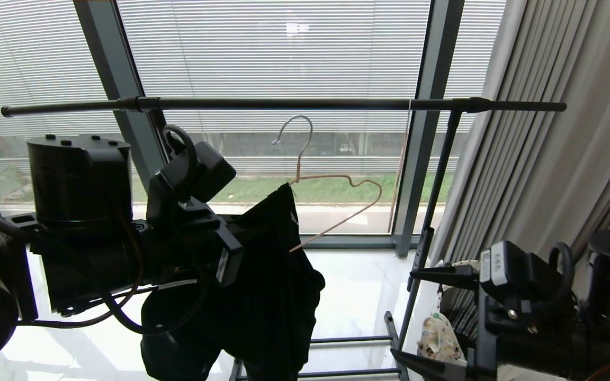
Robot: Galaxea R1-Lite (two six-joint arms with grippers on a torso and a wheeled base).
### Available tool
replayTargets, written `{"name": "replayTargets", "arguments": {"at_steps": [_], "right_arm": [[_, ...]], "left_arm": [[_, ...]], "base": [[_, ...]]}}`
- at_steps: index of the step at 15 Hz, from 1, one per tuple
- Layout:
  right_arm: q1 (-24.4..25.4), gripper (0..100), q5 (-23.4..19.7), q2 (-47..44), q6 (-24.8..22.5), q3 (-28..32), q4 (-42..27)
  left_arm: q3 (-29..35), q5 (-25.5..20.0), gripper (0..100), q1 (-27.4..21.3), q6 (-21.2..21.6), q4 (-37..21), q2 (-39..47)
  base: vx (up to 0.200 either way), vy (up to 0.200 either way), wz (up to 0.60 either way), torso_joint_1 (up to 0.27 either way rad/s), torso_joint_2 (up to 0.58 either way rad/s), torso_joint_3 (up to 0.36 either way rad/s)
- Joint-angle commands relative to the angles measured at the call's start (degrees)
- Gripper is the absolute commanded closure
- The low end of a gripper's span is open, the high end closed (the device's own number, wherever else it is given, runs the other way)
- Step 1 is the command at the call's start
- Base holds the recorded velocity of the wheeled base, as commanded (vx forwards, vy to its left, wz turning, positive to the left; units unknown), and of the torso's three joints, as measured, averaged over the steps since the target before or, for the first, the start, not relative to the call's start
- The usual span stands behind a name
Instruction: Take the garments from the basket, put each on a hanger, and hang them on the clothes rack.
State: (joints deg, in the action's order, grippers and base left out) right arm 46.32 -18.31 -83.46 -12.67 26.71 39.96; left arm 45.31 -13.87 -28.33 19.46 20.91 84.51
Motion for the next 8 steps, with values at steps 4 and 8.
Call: {"name": "replayTargets", "arguments": {"at_steps": [4, 8], "right_arm": [[5.0, 0, 16.4, -20.8, 18.4, 8.8, 14.6], [5.8, 0, 20.8, -27.9, 21.9, 16.6, 14.6]], "left_arm": [[0.2, -0.1, 100, 0.0, 2.5, 0.1, -3.5], [0.2, -0.1, 100, -0.8, 2.6, 0.0, -4.2]], "base": [[0.000, 0.000, 0.00, 0.000, 0.00, 0.000], [0.000, 0.000, 0.00, 0.000, 0.00, 0.000]]}}
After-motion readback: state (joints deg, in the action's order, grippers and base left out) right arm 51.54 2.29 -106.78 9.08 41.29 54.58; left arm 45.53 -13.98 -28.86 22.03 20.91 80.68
